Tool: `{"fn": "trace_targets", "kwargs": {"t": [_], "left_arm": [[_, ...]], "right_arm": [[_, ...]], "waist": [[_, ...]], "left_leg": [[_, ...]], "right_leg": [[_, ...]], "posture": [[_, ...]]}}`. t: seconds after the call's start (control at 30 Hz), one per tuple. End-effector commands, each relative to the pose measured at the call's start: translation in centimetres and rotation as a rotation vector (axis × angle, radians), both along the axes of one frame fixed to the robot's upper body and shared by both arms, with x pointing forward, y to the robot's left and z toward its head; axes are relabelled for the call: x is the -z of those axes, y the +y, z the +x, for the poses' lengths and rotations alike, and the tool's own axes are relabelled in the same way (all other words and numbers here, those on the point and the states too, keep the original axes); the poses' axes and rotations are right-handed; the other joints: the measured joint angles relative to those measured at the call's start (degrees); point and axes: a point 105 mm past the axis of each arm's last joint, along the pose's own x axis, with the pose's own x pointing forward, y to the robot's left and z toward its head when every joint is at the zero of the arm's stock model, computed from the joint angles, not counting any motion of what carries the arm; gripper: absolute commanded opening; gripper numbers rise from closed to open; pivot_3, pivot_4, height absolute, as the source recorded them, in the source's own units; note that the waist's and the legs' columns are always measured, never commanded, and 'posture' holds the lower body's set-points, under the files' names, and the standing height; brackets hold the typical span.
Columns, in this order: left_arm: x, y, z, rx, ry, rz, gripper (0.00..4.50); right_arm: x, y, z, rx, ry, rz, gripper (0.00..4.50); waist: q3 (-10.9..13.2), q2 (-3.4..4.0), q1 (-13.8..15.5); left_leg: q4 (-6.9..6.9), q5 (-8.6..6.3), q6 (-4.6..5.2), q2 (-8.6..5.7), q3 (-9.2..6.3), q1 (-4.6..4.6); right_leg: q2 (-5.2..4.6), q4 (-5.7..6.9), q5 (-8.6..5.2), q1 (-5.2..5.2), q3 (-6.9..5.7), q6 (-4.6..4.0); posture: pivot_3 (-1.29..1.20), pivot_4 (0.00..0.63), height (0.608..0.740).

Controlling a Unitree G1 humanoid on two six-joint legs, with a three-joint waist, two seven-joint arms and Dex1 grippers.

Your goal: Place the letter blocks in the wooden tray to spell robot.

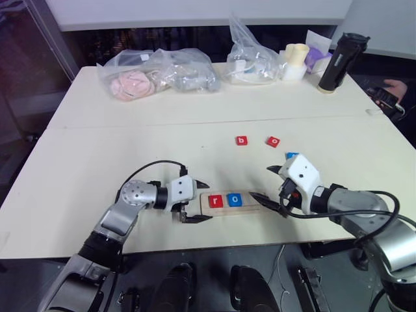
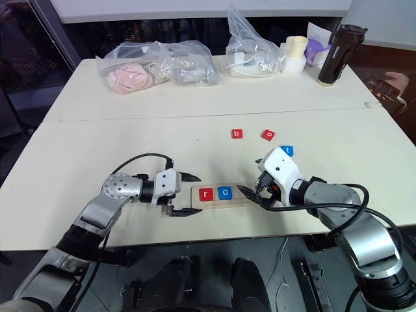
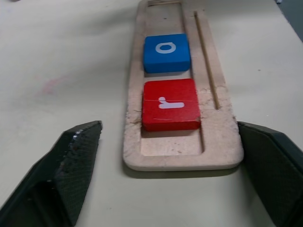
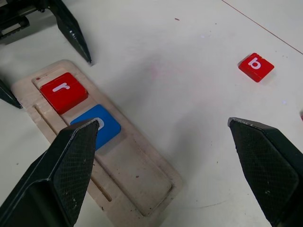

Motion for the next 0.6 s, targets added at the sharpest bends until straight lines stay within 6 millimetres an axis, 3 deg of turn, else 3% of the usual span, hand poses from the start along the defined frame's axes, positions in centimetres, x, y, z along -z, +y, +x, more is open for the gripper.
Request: {"fn": "trace_targets", "kwargs": {"t": [0.03, 0.2, 0.3, 0.43, 0.6], "left_arm": [[0.6, 1.5, 0.0, -0.037, 0.007, 0.046, 4.45], [0.1, 4.9, -0.3, -0.107, 0.016, 0.072, 4.45], [-0.8, 6.5, -0.8, -0.133, 0.038, 0.053, 4.45], [-3.0, 7.8, -1.2, -0.161, 0.057, -0.018, 4.45], [-6.4, 8.4, -1.5, -0.203, 0.084, -0.169, 4.45]], "right_arm": [[-1.1, 0.5, -0.1, -0.025, -0.046, 0.008, 4.50], [-1.5, 1.1, 0.9, -0.010, -0.065, 0.047, 4.50], [-1.6, 1.2, 2.6, 0.046, -0.089, 0.052, 4.50], [-1.3, 0.4, 5.5, 0.183, -0.119, 0.018, 4.50], [-2.1, 2.2, 9.9, 0.302, -0.115, 0.091, 4.50]], "waist": [[0.00, 0.00, -0.01], [-0.01, 0.01, -0.95], [-0.01, 0.01, -1.54], [0.01, 0.05, -1.40], [0.04, 0.03, -1.44]], "left_leg": [[0.00, 0.00, 0.00, 0.00, 0.00, 0.00], [-0.05, 0.00, -0.01, 0.12, 0.01, 0.09], [-0.06, -0.01, -0.01, 0.32, 0.00, 0.11], [-0.06, -0.01, -0.03, 0.36, 0.02, 0.09], [-0.04, 0.01, -0.04, 0.33, 0.08, -0.02]], "right_leg": [[0.00, 0.01, 0.00, 0.00, 0.00, 0.00], [0.10, 0.04, 0.00, 0.00, 0.03, -0.02], [0.28, 0.04, 0.00, -0.01, 0.03, -0.04], [0.30, 0.04, 0.04, -0.07, 0.02, -0.13], [0.28, 0.03, 0.15, -0.18, 0.05, -0.27]], "posture": [[0.00, 0.150, 0.738], [0.00, 0.150, 0.738], [0.00, 0.150, 0.738], [0.00, 0.150, 0.738], [0.00, 0.150, 0.738]]}}
